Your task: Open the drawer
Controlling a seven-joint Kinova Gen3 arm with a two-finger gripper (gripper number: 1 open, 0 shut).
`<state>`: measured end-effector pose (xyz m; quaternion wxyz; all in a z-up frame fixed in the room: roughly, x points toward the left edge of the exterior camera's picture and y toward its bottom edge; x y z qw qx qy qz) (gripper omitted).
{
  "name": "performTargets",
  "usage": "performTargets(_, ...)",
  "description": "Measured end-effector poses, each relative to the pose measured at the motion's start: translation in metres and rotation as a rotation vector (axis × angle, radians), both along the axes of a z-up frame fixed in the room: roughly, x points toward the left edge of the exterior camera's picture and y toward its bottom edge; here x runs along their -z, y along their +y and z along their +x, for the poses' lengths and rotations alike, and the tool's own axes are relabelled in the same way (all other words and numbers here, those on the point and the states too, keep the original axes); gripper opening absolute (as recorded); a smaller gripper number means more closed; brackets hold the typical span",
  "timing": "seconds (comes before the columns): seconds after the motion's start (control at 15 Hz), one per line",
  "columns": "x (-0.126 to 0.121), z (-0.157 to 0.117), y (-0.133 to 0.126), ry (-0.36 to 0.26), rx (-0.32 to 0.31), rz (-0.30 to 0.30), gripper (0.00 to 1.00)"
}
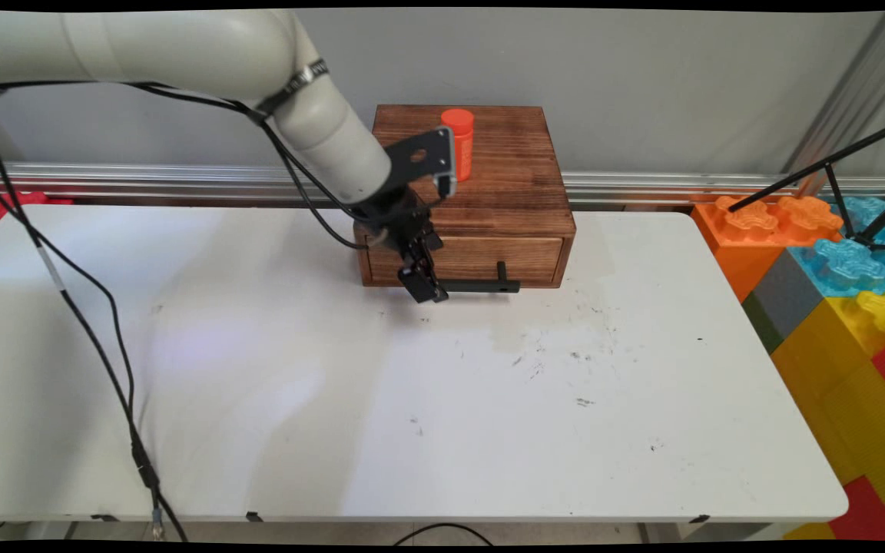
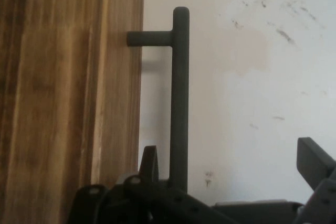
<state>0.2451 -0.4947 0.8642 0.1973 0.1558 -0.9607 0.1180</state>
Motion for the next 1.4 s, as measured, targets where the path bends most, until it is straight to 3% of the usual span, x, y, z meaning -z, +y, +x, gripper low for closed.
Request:
performTargets(0.67,0.047,-0.032,-0.019,-0.028,0.016,0.005,1.00)
performTargets(1.4,0.079,-0.052,-0.031,-0.033,-0.003,0.027,1.00)
